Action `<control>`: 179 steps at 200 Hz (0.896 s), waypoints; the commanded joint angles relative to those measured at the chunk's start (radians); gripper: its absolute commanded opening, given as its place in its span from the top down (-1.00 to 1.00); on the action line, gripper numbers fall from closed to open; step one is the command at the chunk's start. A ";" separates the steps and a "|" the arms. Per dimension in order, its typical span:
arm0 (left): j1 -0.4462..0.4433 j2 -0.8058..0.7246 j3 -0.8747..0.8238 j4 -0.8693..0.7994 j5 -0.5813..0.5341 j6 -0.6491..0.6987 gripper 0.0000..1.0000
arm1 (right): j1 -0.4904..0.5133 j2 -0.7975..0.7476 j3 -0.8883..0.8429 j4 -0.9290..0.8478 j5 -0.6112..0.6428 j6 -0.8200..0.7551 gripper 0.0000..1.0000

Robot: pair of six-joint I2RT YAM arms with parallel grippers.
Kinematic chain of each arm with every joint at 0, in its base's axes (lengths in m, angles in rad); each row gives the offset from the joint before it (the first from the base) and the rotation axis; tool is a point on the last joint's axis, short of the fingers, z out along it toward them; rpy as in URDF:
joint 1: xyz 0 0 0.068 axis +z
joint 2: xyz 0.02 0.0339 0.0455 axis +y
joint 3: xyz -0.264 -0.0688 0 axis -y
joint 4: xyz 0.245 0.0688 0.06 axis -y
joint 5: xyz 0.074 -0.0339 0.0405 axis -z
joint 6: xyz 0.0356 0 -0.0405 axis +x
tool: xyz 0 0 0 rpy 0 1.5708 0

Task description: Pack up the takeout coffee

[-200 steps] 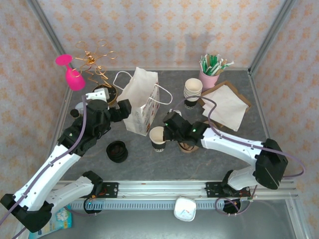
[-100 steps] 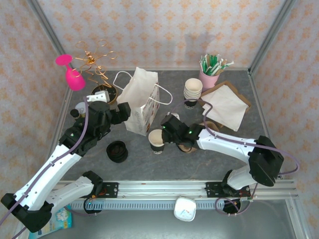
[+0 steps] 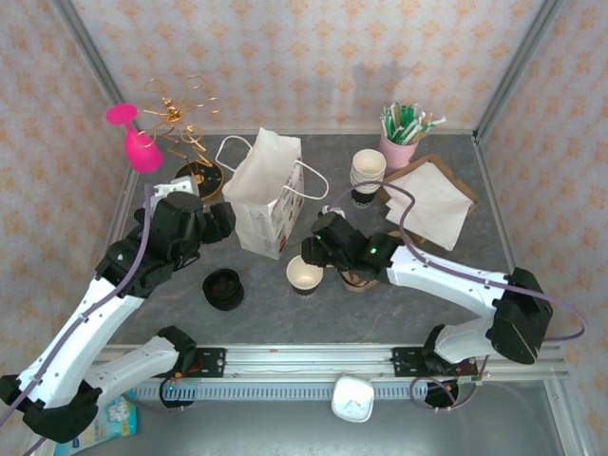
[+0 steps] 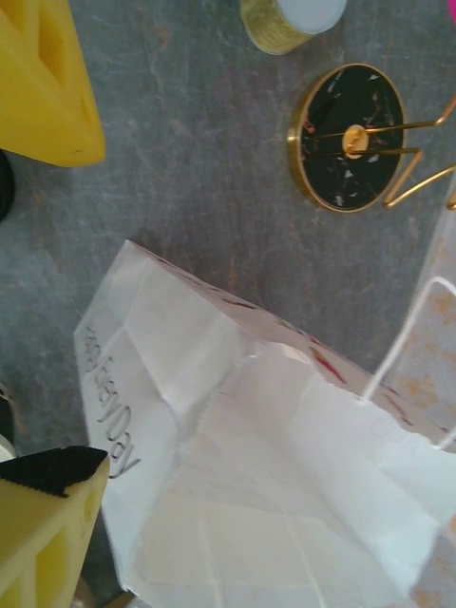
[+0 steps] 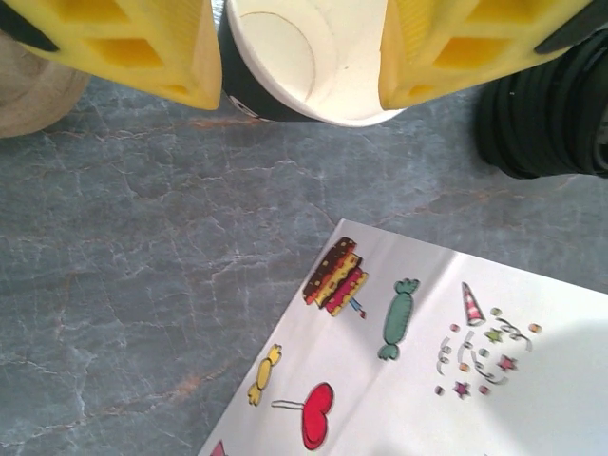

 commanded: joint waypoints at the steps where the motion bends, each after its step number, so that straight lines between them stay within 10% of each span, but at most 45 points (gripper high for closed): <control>1: -0.025 0.013 0.033 -0.115 0.059 -0.025 -0.52 | 0.006 -0.028 0.055 -0.067 0.003 0.000 -0.02; 102: -0.301 0.146 -0.051 -0.258 0.048 -0.136 -0.33 | -0.034 -0.108 -0.026 0.033 -0.208 0.000 -0.76; 179: -0.314 0.235 -0.216 -0.193 0.060 -0.104 -0.16 | -0.079 -0.147 -0.098 0.074 -0.247 0.014 -0.99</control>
